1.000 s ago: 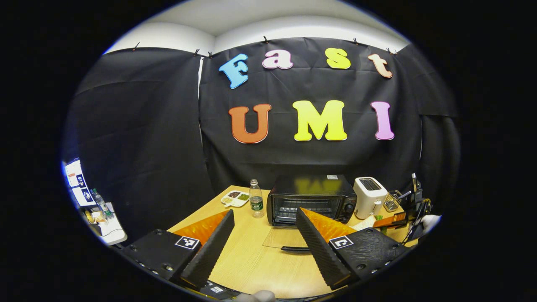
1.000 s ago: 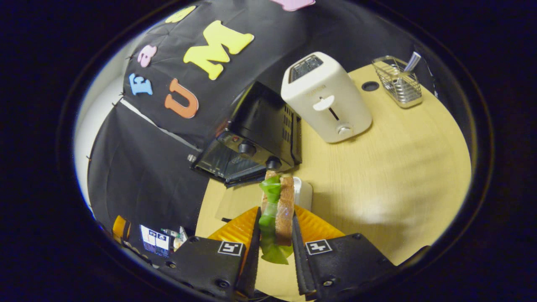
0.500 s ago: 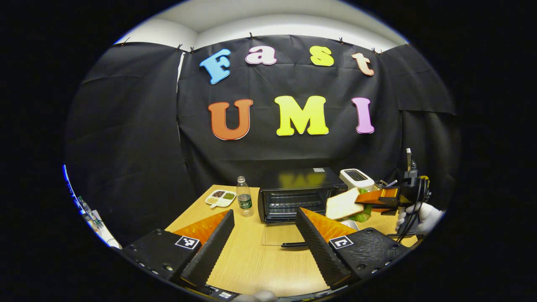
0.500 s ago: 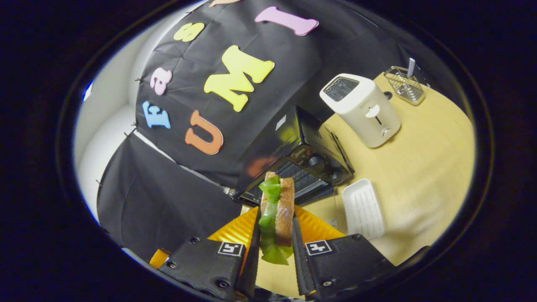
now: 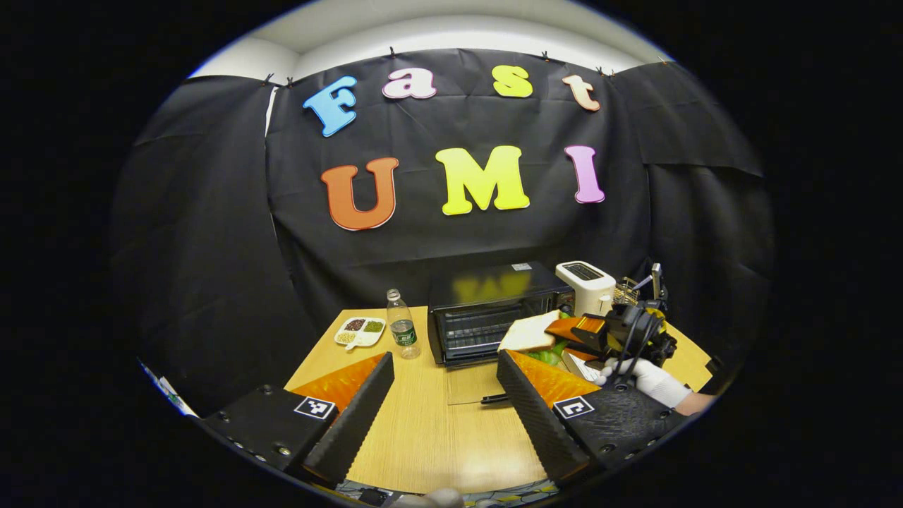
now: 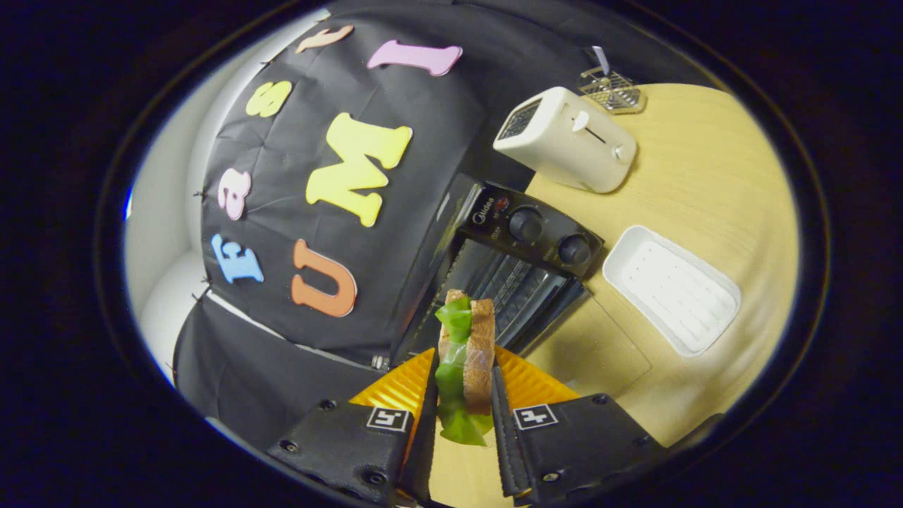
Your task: Open the electric oven with the left hand, put the food in, and close the electric oven.
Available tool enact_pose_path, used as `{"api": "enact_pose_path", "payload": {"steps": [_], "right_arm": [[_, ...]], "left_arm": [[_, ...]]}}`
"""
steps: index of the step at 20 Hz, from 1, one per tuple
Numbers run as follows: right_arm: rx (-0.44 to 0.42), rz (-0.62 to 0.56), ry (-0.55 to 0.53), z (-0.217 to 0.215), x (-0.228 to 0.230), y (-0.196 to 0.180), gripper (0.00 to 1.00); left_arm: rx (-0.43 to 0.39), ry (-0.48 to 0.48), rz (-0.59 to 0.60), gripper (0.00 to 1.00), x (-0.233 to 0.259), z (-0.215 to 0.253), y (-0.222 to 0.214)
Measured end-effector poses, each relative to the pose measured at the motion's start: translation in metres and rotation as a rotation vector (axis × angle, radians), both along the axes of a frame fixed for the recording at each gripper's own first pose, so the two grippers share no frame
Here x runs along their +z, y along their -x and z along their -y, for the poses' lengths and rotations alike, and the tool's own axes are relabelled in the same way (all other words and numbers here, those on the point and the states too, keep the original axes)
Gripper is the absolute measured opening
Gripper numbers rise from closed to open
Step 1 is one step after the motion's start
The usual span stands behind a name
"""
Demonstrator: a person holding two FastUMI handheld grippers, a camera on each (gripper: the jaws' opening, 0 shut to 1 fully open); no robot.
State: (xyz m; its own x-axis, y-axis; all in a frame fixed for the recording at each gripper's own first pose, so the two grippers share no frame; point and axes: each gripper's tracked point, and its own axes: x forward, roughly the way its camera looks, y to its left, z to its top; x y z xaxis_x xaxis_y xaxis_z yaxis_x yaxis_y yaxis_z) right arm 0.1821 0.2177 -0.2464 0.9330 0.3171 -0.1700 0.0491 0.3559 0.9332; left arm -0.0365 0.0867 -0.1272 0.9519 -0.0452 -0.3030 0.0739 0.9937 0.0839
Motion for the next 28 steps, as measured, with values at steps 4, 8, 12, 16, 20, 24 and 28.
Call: {"api": "enact_pose_path", "payload": {"steps": [4, 8, 12, 16, 20, 24, 28], "right_arm": [[-0.066, 0.044, -0.055, -0.030, -0.006, -0.019, 0.40], [-0.101, 0.007, -0.082, -0.055, -0.022, -0.047, 0.40], [-0.178, -0.007, -0.141, -0.057, -0.026, -0.092, 0.40], [-0.236, -0.015, -0.175, -0.053, -0.032, -0.128, 0.40], [-0.281, -0.032, -0.149, -0.049, -0.048, -0.151, 0.40], [-0.274, -0.043, -0.091, -0.050, -0.062, -0.163, 0.31], [-0.262, -0.047, 0.017, -0.053, -0.069, -0.164, 0.39]], "left_arm": [[-0.029, -0.014, -0.020, 0.97, -0.007, -0.001, 0.003], [-0.032, -0.002, -0.034, 0.97, -0.014, -0.006, 0.008], [-0.019, -0.008, -0.051, 0.97, -0.020, -0.018, 0.010], [0.007, -0.019, -0.066, 0.96, -0.026, -0.033, 0.014], [0.006, -0.027, -0.105, 0.97, -0.039, -0.038, 0.011], [0.000, -0.014, -0.102, 0.96, -0.035, -0.036, 0.003], [-0.012, -0.003, -0.094, 0.96, -0.031, -0.031, -0.001]]}}
